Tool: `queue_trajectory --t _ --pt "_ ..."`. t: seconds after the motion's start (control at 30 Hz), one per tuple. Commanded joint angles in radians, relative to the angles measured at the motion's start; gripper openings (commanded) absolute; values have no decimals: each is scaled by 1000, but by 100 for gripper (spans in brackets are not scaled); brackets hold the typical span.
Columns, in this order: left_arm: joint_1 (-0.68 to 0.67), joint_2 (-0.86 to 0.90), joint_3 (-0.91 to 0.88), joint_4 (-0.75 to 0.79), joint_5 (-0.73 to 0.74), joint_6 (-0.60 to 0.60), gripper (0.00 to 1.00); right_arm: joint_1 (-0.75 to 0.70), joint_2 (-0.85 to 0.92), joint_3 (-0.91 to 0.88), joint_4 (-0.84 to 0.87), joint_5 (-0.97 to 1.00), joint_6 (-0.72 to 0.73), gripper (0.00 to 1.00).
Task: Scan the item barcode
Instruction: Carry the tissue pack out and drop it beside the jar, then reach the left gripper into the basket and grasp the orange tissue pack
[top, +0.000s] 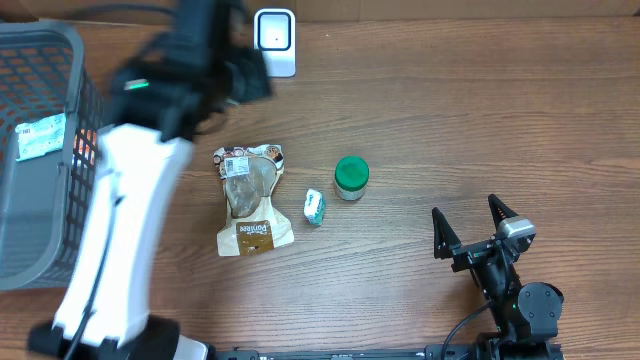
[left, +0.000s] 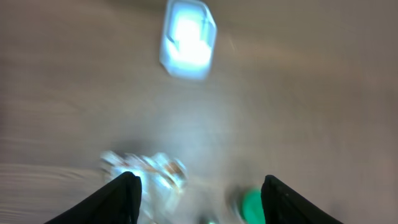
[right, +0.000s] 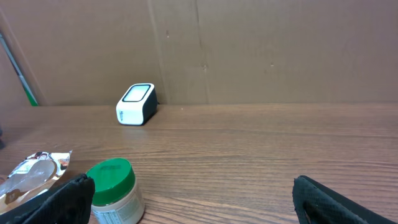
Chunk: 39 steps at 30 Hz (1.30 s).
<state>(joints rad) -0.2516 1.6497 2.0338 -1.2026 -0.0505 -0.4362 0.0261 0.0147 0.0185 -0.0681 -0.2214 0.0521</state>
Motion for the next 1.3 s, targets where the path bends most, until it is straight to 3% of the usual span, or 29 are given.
queue_trajectory --t 0.0,0.23,0.5,0.73,1.27 --pt "114 -68 116 -40 -140 51 66 -6 -12 -10 6 -1 3 100" --pt "434 -74 127 -67 -174 60 69 -6 -12 -10 6 -1 3 100" --pt "727 47 121 -71 31 96 68 -6 -12 -10 6 -1 3 100" --pt "775 204 121 -69 81 187 67 -6 -12 -10 6 -1 3 100" --pt "811 480 121 -31 63 200 64 -6 -12 -10 6 -1 3 100"
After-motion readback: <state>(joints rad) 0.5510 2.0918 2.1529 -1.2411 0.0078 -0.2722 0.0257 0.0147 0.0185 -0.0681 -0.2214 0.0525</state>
